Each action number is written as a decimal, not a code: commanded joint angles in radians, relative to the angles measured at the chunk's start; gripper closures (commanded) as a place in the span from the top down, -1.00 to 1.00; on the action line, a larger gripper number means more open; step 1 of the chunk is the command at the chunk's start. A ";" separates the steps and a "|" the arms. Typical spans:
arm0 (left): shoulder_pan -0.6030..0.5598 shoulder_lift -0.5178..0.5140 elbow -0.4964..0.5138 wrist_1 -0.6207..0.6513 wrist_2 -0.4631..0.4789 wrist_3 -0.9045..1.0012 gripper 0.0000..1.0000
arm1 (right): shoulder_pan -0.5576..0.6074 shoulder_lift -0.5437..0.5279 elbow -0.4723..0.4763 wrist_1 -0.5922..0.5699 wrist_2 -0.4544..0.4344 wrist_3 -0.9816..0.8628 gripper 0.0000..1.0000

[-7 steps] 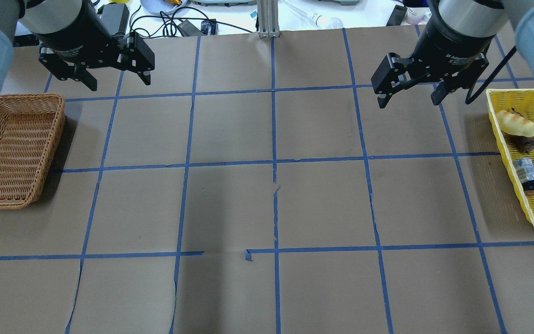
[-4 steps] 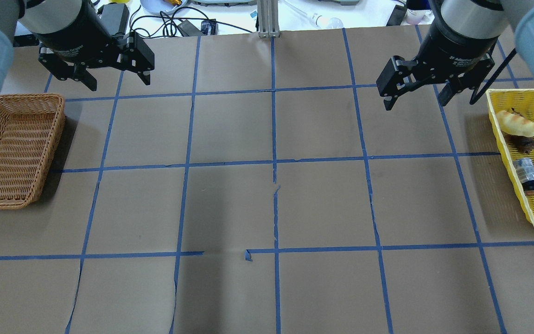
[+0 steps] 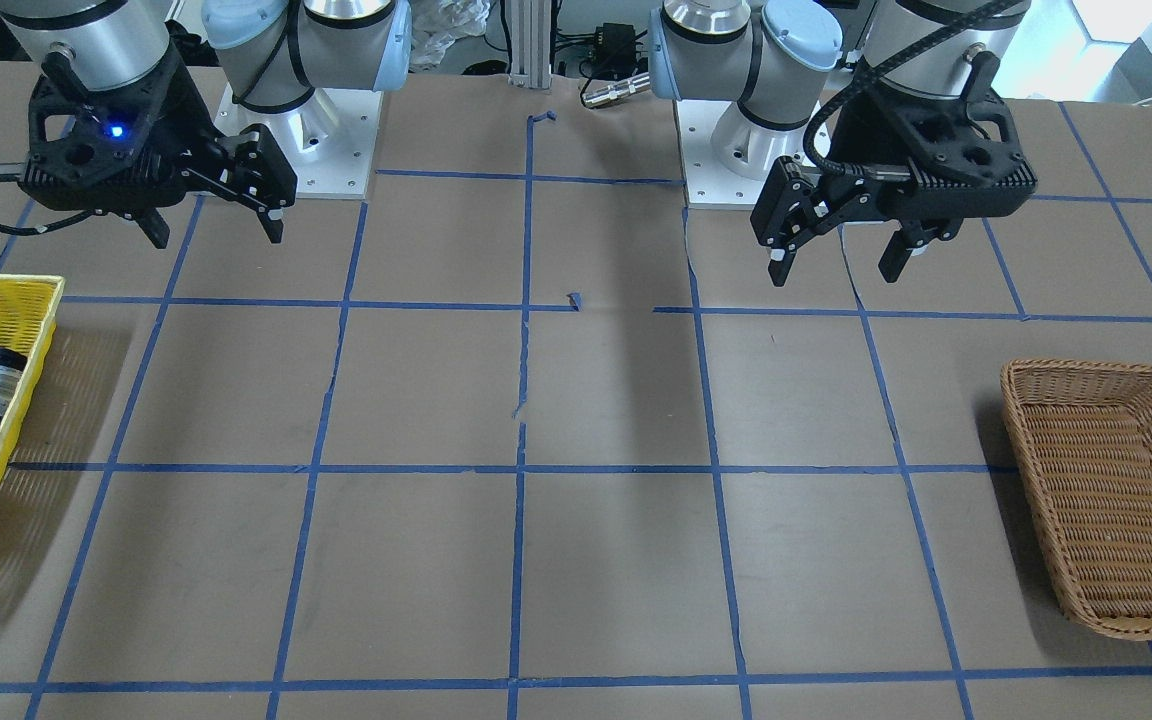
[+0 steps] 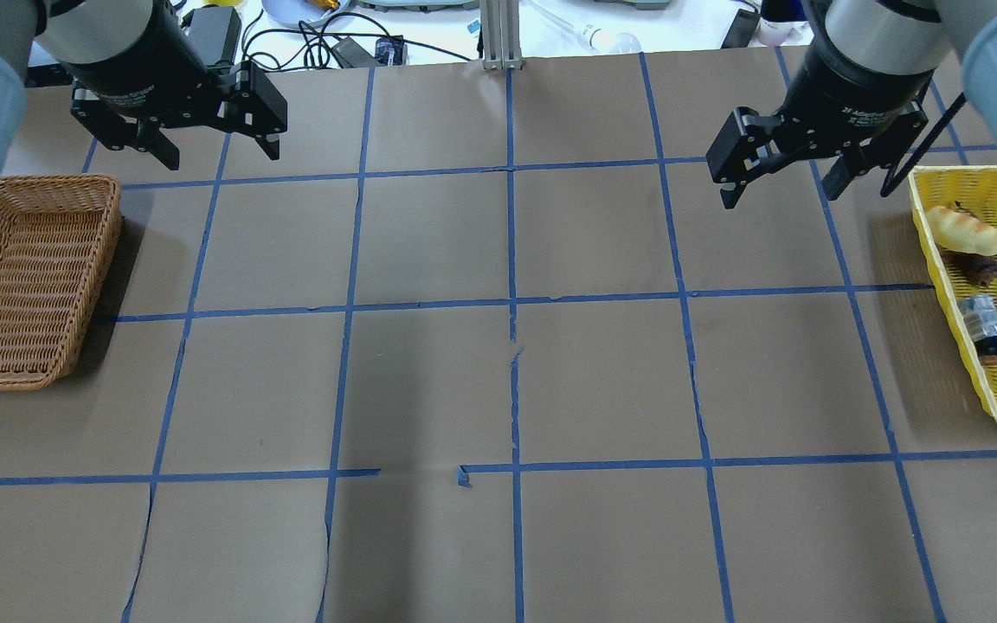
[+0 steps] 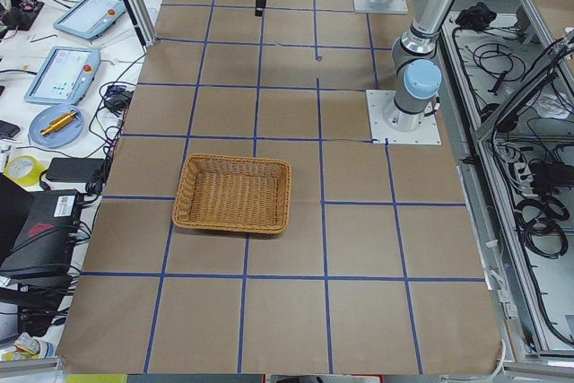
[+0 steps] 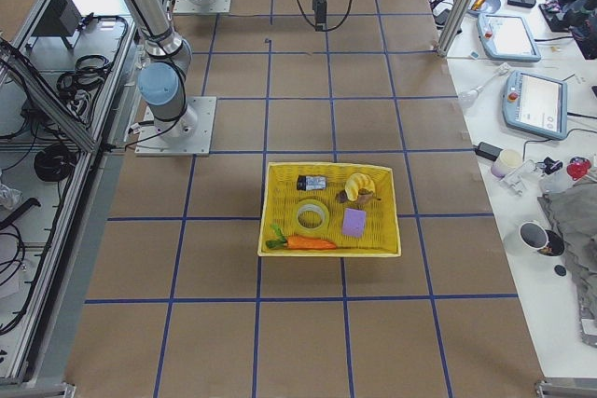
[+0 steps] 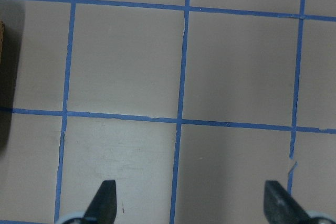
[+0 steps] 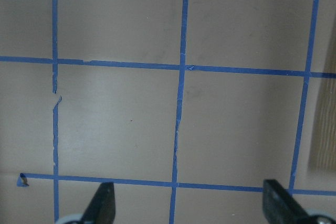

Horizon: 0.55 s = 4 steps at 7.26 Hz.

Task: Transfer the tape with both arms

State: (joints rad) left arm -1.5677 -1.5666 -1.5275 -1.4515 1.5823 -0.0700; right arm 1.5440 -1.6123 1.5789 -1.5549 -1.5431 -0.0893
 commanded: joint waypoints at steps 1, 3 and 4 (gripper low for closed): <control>0.000 0.000 0.000 0.000 0.001 -0.001 1.00 | 0.001 -0.005 0.001 -0.001 0.006 -0.001 1.00; 0.000 0.000 0.001 0.002 0.001 -0.001 1.00 | 0.001 -0.006 -0.003 -0.001 0.006 -0.001 1.00; 0.002 0.000 0.001 0.002 0.001 -0.001 1.00 | 0.001 -0.006 0.001 -0.001 0.008 -0.001 1.00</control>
State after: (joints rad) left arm -1.5671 -1.5662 -1.5265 -1.4501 1.5830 -0.0705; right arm 1.5447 -1.6176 1.5779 -1.5550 -1.5367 -0.0905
